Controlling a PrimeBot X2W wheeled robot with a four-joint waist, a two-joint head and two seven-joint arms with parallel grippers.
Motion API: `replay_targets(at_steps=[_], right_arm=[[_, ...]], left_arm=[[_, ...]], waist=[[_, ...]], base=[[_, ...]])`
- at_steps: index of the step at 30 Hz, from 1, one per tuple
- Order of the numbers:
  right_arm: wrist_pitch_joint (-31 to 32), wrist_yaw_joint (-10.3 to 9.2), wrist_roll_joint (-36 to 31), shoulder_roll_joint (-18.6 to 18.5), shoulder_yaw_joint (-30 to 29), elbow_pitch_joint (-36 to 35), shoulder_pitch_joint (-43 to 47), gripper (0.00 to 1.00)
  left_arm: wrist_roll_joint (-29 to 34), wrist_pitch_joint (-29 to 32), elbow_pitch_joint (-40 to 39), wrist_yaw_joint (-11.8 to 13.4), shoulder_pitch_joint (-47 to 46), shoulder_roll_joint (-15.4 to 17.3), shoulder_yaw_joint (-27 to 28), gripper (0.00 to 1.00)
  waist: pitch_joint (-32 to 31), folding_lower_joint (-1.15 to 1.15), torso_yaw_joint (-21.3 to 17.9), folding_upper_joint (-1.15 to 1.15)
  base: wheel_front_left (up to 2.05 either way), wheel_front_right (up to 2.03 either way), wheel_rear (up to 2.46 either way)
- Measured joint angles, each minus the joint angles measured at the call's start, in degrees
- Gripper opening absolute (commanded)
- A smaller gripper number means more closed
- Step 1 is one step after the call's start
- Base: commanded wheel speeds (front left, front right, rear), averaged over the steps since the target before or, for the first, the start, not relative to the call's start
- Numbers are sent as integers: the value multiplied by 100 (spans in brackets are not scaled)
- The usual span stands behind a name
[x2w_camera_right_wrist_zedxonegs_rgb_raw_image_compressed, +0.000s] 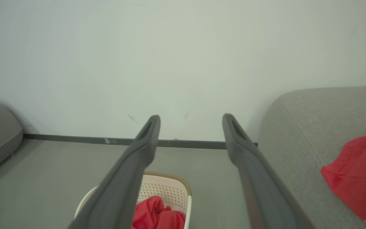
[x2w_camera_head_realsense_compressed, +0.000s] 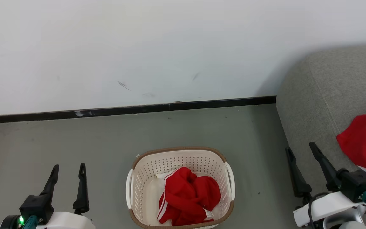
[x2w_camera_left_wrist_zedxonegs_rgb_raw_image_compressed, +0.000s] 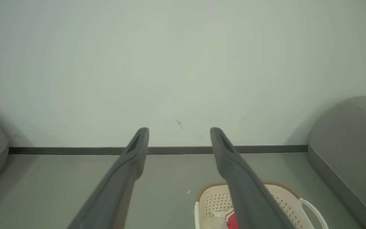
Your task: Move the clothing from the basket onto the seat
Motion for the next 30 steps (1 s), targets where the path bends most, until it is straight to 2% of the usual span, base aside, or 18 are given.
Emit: replay_targets(at_steps=[10,18,30], right_arm=[[38,0,-1,0,68,-108,0,100],[86,0,-9,2,-76,-254,7,100],[118,0,51,9,-432,-575,149,100]], left_arm=[[136,280,166,-75,-187,140,-313,100],[425,676,598,-381,-641,124,-894,100],[789,967,1213,-720,-1363,-85,-1606,100]], waist=[[234,0,-29,0],[552,0,-100,0],[1129,0,-284,0]], base=[[0,0,0],[0,0,0],[0,0,0]])
